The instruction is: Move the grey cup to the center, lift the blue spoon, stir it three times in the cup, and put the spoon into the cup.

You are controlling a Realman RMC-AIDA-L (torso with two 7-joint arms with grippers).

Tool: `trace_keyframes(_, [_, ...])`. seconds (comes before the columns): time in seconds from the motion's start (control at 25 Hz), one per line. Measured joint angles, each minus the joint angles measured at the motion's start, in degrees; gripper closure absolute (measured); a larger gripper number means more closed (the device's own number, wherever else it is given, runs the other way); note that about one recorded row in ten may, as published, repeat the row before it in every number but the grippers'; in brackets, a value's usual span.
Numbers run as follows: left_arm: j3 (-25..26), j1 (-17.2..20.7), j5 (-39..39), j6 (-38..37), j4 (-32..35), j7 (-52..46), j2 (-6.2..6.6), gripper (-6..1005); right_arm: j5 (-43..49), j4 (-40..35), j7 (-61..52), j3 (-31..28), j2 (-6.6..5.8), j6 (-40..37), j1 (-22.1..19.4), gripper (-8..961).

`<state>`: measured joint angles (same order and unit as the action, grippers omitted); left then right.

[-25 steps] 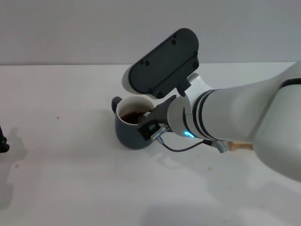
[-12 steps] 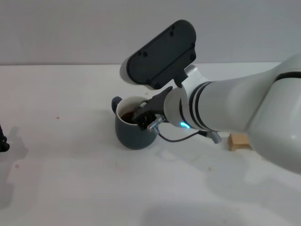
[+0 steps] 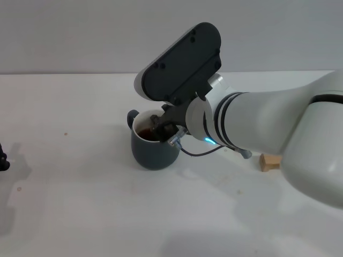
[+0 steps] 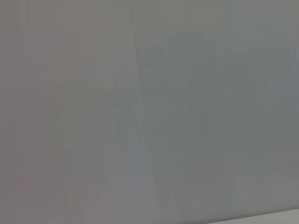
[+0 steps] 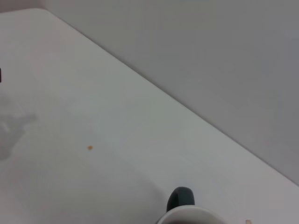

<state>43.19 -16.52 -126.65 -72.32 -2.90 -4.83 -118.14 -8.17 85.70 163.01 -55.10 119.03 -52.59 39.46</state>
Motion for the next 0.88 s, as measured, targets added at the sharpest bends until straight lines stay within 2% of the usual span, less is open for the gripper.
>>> trace_keyframes(0.04, [0.0, 0.0, 0.0, 0.0, 0.0, 0.0, 0.01, 1001, 0.5, 0.3, -0.1, 0.1, 0.02, 0.1, -0.2, 815])
trace_keyframes(0.32, [0.1, 0.3, 0.2, 0.0, 0.0, 0.0, 0.02, 1001, 3.0, 2.7, -0.1, 0.1, 0.03, 0.2, -2.3, 584])
trace_keyframes(0.4, [0.1, 0.3, 0.2, 0.0, 0.0, 0.0, 0.01, 1001, 6.5, 3.8, -0.2, 0.2, 0.08, 0.6, -3.9, 573])
trace_keyframes(0.48, [0.1, 0.3, 0.2, 0.0, -0.1, 0.0, -0.03, 1001, 13.4, 5.6, -0.5, 0.3, 0.16, 4.0, -8.2, 562])
trace_keyframes(0.52, [0.1, 0.4, 0.1, 0.0, -0.1, 0.0, -0.04, 1001, 13.4, 5.6, -0.5, 0.3, 0.16, 4.0, -8.2, 562])
trace_keyframes(0.6, [0.0, 0.4, 0.1, 0.0, -0.1, 0.0, -0.05, 1001, 17.9, 6.8, -0.5, 0.3, 0.16, 7.9, -12.1, 562])
trace_keyframes(0.64, [0.0, 0.4, 0.1, 0.0, -0.1, 0.0, -0.06, 1001, 21.7, 8.3, -0.6, 0.1, 0.18, 10.0, -15.8, 562])
trace_keyframes(0.68, [0.0, 0.4, 0.1, 0.0, -0.1, 0.0, -0.06, 1001, 21.7, 8.3, -0.6, 0.1, 0.18, 10.0, -15.8, 562])
trace_keyframes(0.72, [-0.1, 0.4, 0.0, 0.0, -0.1, 0.0, -0.1, 1001, 25.6, 10.0, -1.4, -0.5, 0.37, 8.7, -18.5, 562])
trace_keyframes(0.88, [-0.3, 0.4, 0.0, 0.0, -0.1, 0.0, -0.15, 1001, 33.0, 10.7, -5.8, -1.0, 0.46, -0.4, -18.9, 562])
